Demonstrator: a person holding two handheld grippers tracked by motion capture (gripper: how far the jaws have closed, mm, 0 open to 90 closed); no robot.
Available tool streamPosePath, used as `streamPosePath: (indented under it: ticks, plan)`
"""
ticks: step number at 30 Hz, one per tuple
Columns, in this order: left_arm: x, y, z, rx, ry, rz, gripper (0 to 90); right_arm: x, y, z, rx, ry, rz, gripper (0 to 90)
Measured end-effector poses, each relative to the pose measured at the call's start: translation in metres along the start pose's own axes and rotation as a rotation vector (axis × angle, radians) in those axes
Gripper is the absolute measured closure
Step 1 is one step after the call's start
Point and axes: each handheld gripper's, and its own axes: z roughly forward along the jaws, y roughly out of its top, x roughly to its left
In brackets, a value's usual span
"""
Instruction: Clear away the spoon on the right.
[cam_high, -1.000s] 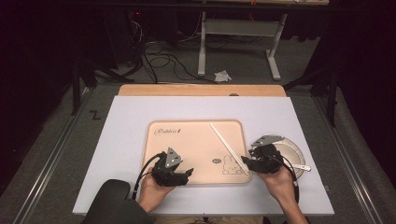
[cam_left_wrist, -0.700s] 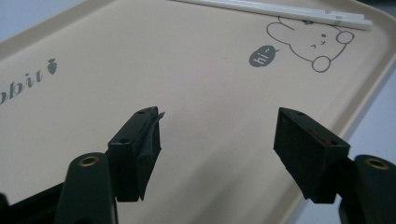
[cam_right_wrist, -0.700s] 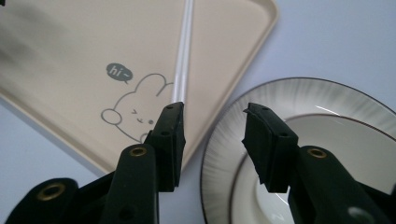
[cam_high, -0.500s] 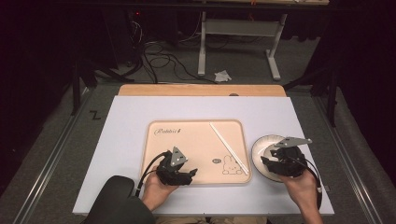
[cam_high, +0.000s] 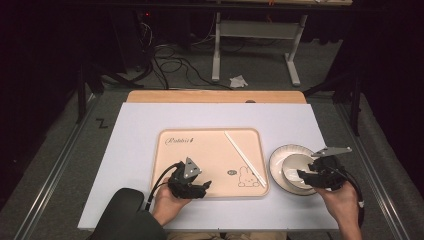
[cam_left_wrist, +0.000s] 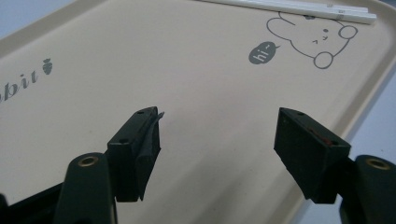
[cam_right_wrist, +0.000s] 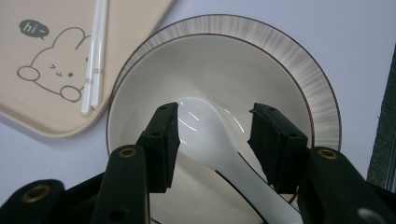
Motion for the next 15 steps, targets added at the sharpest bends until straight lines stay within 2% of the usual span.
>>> streamPosePath:
  ticks: [15]
  plan:
    - [0.000,-0.001,0.000,0.001,0.006,0.003,31.4,-0.012,-0.006,0.011,0.107,0.023,-0.009,51.6]
